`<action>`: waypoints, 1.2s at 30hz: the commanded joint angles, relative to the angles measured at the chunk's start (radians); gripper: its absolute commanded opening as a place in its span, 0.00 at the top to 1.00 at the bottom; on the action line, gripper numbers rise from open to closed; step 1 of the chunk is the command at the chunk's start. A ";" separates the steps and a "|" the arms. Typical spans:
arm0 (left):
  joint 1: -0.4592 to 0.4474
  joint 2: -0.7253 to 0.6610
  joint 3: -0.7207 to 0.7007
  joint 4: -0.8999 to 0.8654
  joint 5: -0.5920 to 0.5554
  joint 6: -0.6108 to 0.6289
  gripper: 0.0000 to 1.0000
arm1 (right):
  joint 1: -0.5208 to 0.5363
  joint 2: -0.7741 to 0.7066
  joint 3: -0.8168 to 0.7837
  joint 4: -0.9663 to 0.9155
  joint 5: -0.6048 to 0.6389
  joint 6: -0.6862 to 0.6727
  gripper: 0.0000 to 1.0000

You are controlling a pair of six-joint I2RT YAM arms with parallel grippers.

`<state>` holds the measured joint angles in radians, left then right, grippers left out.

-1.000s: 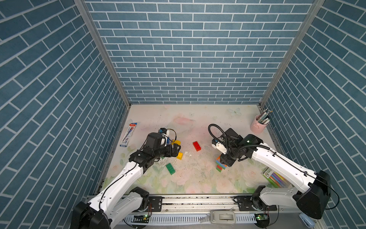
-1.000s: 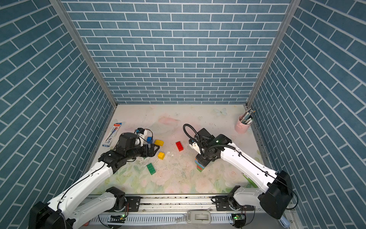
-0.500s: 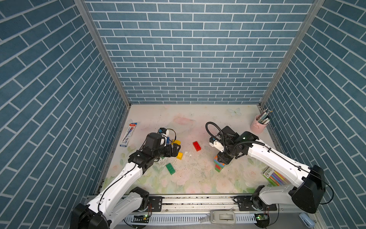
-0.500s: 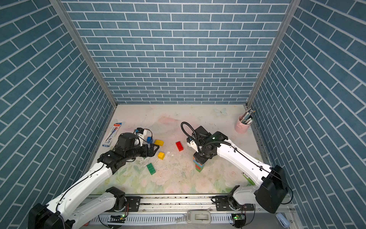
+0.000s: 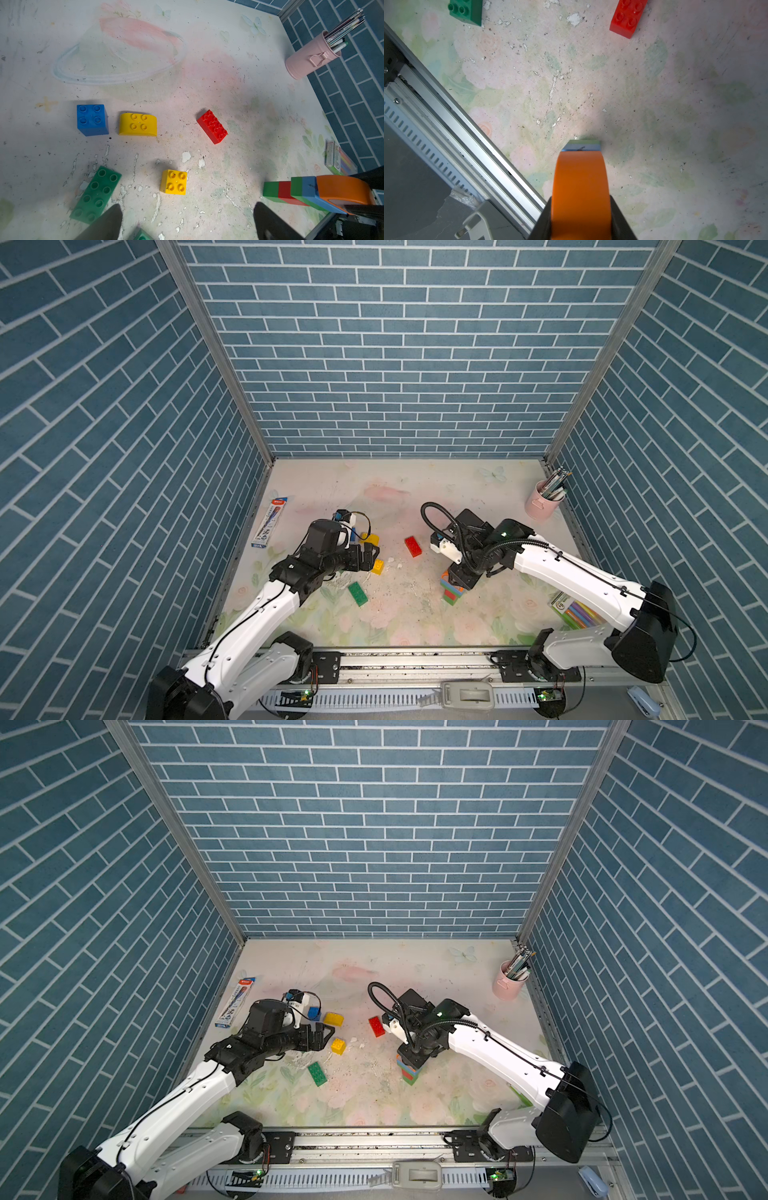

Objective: Assemble an ice cream with lego
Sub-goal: Assemble the lego brick with the lego brick.

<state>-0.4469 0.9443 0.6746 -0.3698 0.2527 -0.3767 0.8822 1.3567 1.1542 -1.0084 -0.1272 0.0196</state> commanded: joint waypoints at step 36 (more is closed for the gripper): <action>-0.175 -0.015 -0.050 0.027 -0.063 -0.056 0.00 | 0.122 -0.008 -0.122 -0.018 -0.090 -0.092 1.00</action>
<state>-0.5705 0.9356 0.6643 -0.3641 0.2092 -0.3977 0.9833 1.3163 1.0870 -0.9047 -0.1986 -0.0536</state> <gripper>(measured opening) 0.995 0.341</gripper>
